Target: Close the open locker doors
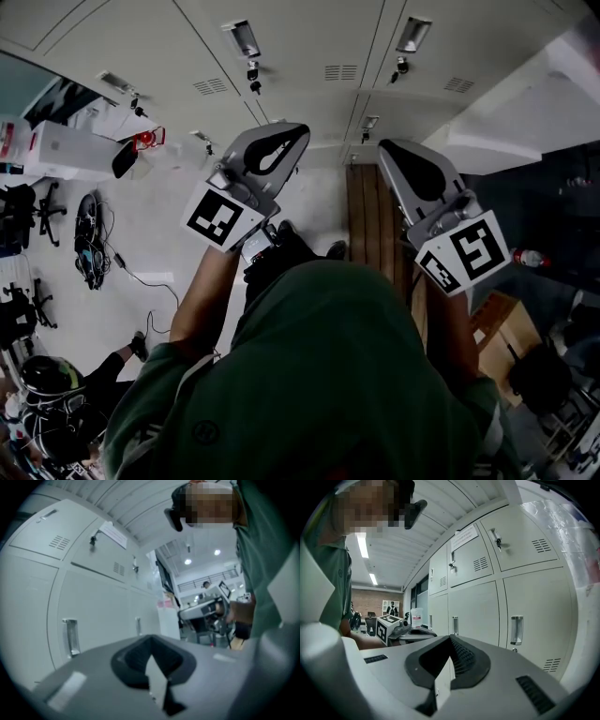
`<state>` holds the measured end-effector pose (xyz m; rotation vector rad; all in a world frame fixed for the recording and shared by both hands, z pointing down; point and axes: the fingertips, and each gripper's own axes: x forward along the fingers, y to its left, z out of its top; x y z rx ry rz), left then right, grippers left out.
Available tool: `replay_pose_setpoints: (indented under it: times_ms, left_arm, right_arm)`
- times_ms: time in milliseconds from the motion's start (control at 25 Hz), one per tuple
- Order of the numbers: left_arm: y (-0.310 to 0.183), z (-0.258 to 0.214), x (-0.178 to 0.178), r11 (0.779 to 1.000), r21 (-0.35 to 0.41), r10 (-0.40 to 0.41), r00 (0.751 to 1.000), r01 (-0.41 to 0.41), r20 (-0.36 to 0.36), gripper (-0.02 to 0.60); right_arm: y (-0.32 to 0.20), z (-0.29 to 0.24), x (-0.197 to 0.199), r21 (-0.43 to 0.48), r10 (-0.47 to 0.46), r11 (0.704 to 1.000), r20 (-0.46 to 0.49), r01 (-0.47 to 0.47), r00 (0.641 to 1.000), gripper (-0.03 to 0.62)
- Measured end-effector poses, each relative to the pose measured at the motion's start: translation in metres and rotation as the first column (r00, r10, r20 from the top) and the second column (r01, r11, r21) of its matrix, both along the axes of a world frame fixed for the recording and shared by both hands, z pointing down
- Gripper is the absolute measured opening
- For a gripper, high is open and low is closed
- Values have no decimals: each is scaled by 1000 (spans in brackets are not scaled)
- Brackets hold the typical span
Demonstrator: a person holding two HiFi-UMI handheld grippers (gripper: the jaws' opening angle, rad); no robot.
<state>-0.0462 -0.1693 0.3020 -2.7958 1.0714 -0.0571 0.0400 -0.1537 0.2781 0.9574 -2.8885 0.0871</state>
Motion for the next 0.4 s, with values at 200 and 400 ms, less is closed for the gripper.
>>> replay_pose_setpoints:
  times_ms: [200,400]
  left_arm:
    - [3,2,5,1000,-5,2,1000,-2,6,0]
    - [3,5,9,1000,-7,3,1000,-3,7,0]
  right_arm:
    - [3,1,6,-3,6,1000,5,-6,1000,5]
    - [5,4,11,-7,9,1000,12,-9,1000,5]
